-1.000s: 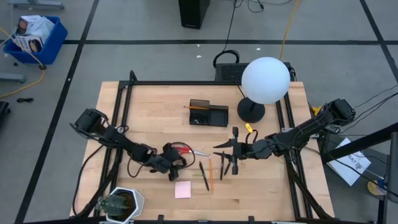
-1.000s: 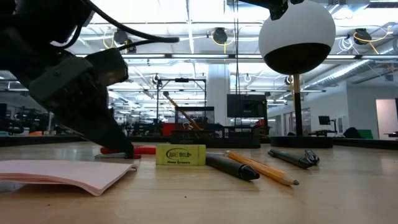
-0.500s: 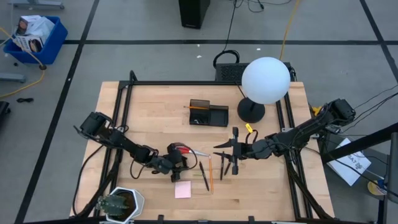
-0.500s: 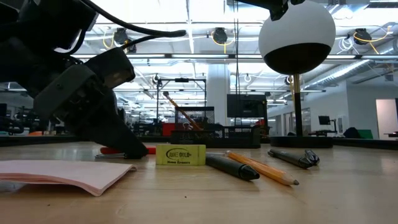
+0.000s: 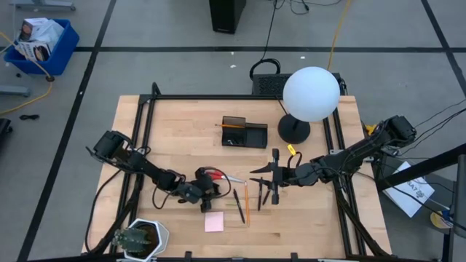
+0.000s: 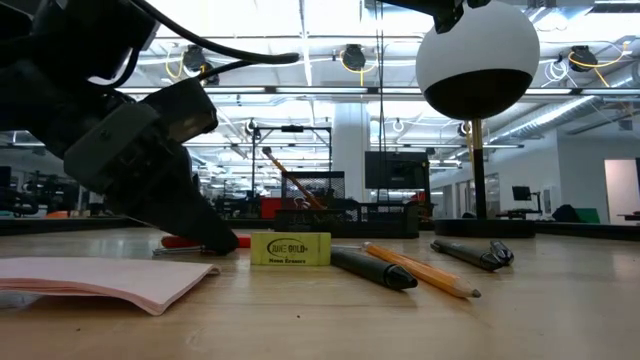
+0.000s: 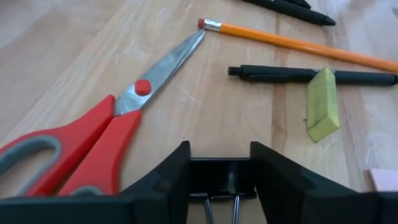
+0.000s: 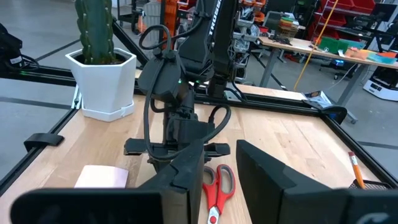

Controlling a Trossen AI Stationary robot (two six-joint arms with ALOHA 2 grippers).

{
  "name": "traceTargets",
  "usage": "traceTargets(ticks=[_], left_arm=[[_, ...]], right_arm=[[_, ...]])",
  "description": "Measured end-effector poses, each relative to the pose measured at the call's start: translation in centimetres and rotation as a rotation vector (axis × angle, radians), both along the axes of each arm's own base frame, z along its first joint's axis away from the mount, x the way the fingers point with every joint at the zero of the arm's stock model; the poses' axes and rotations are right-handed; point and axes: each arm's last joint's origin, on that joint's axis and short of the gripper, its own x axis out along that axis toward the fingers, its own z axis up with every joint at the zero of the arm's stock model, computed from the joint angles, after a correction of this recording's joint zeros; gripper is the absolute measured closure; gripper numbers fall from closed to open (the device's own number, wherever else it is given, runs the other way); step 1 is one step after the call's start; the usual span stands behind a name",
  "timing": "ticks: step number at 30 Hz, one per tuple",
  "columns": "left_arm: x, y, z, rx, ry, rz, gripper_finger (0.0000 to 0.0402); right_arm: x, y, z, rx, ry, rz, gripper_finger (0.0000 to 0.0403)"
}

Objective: Pick and place office supplies into organizer
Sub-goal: Put the black binder clip into the black desk organizer

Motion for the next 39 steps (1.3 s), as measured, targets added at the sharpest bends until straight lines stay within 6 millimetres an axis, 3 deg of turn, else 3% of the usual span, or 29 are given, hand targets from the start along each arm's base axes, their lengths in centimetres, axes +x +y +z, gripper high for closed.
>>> traceTargets(ticks=[9,18,25,32,39], left_arm=[[0.1,-0.1,0.1,0.005,-0.029,-0.008,0.023],[0.6,-0.4,0.7,-0.012,-0.113,-0.035,0.0257],[1.0,-0.1,1.0,-0.008,-0.147,-0.028,0.0219],[1.6,0.5,1.4,0.001,-0.187,-0.031,0.0258],[2.0,1.0,1.5,-0.021,-0.196,-0.033,0.0254]], right_arm=[[0.0,0.0,0.0,0.0,0.0,0.0,0.0314],[0.0,0.0,0.0,0.0,0.001,0.0,0.0314],[0.0,0.0,0.0,0.0,0.001,0.0,0.0314],[0.0,0.0,0.0,0.0,0.001,0.0,0.0314],[0.0,0.0,0.0,0.0,0.001,0.0,0.0314]])
